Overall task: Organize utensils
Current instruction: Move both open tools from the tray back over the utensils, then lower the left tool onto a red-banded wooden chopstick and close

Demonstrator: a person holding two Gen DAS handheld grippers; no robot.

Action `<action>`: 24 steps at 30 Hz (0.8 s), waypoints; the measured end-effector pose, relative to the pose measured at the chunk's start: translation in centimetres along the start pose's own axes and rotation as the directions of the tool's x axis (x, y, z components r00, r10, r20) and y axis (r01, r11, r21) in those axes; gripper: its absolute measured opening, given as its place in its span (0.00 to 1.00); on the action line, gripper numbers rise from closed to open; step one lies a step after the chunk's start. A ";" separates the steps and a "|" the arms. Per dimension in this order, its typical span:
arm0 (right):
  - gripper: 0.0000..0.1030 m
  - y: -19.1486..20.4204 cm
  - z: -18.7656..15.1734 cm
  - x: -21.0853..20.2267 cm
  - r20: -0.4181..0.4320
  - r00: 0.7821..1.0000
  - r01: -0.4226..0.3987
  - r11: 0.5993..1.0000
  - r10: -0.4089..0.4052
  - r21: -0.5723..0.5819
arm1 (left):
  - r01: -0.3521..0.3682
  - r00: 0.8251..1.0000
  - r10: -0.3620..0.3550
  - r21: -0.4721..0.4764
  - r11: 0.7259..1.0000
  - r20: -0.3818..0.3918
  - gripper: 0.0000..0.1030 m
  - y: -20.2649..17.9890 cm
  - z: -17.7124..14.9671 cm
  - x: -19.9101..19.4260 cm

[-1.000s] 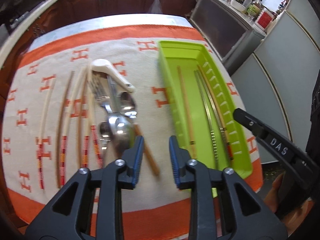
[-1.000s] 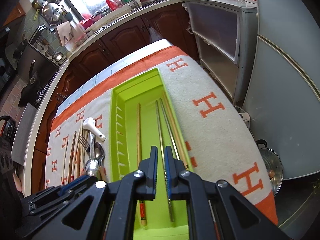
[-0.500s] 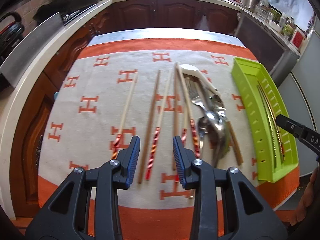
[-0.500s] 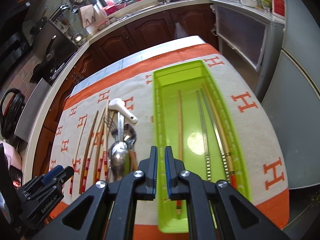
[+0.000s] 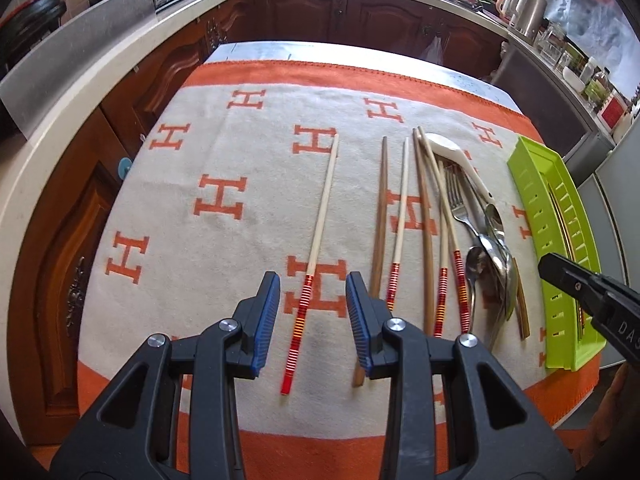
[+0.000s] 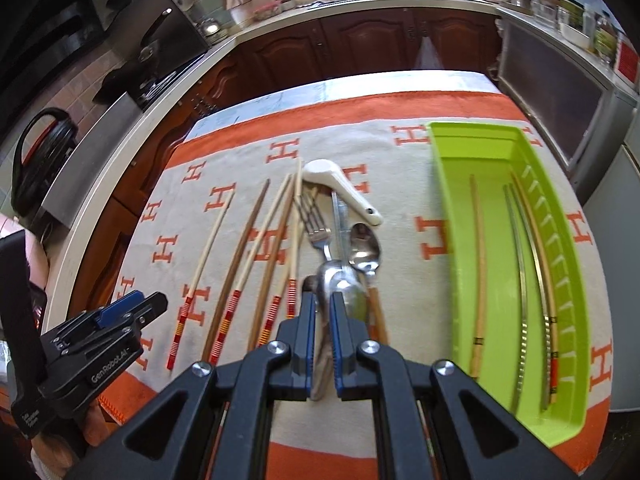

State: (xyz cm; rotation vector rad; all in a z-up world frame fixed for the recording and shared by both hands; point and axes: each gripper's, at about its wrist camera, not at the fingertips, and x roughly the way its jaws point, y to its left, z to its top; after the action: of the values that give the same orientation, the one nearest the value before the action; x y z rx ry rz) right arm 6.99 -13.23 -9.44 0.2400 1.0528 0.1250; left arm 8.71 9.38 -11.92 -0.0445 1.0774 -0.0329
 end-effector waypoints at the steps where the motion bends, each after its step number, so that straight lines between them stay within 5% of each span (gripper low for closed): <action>1: 0.07 0.5 0.1 0.4 -0.006 1.000 -0.008 1.000 0.008 -0.007 | 0.003 1.000 -0.003 -0.009 1.000 -0.007 0.30 0.4 0.1 0.4; 15: 0.07 4.1 0.6 4.4 -0.072 0.993 -0.100 0.993 0.095 -0.059 | 0.077 0.992 -0.077 -0.009 0.997 -0.095 0.30 1.5 1.3 5.2; 24: 0.07 5.0 0.8 6.7 -0.109 0.987 -0.126 0.990 0.119 -0.065 | 0.011 0.996 -0.004 0.084 0.996 -0.091 0.30 0.0 1.7 7.0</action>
State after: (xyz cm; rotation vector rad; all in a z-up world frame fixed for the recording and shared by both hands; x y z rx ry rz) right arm 10.98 -7.11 -13.44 0.2351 1.1355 0.2885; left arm 13.49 9.03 -17.29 0.0292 1.1661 -0.0877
